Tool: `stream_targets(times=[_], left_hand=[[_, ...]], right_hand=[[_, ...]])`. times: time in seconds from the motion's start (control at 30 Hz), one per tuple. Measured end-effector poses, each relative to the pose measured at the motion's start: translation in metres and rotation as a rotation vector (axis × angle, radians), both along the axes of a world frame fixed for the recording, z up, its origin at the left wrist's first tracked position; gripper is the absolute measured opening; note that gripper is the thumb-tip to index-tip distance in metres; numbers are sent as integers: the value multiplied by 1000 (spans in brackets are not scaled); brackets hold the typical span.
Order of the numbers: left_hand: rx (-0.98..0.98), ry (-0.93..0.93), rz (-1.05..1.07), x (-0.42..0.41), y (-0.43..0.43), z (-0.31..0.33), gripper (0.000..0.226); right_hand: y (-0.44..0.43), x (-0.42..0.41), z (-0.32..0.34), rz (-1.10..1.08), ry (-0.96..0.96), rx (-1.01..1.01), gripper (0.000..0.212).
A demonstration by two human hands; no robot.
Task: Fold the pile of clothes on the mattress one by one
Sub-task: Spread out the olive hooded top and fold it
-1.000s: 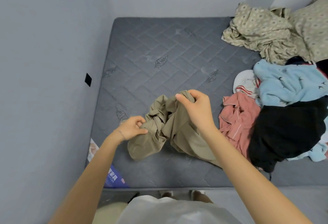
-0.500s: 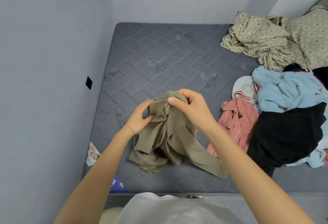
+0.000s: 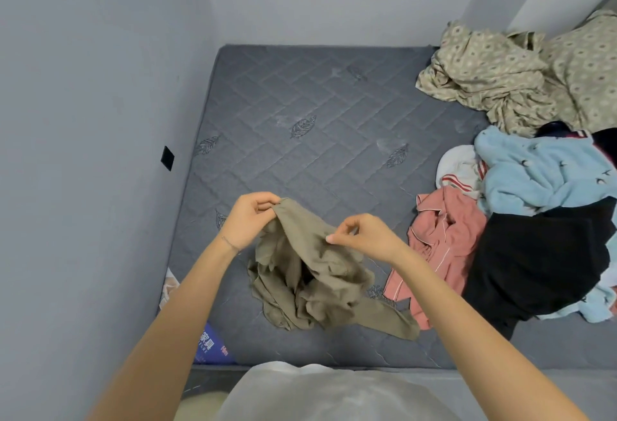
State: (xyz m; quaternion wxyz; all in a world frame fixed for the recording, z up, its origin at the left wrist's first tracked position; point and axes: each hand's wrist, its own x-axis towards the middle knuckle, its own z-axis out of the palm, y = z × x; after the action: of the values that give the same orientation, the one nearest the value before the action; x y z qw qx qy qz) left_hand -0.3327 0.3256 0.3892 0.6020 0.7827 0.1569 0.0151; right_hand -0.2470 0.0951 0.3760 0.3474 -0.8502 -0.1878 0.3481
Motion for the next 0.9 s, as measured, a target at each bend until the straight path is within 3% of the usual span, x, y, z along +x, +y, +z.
stream_targets(times=[0.07,0.2,0.27,0.3,0.4,0.43,0.53,0.63,0.73,0.9], left_hand=[[-52,-6,1,-1,-5,7,23],[-99,5,-67,-2,-15,21,23],[-119,-21,-79,-3,-16,29,24],[-127,-37,-75,-4,-16,34,25],[-146,-97,-17,-6,-10,46,27],[-151,-112,5,-7,-8,49,26],[-142,-110,48,-9,-1,53,20],[-101,10,26,-14,10,45,19],[-2,151,-30,-18,14,31,27],[9,74,-127,-8,-17,19,48]], right_hand=[[7,2,-9,-85,-5,65,28],[18,4,-21,-137,158,166,77],[21,3,-23,-82,262,216,90],[24,1,-24,-47,278,244,86],[34,1,-22,-9,215,312,42],[38,1,-20,-16,193,331,37],[44,5,-13,-85,106,359,46],[44,15,-4,-210,11,371,46],[46,21,10,-298,40,446,54],[61,16,34,-232,153,519,42]])
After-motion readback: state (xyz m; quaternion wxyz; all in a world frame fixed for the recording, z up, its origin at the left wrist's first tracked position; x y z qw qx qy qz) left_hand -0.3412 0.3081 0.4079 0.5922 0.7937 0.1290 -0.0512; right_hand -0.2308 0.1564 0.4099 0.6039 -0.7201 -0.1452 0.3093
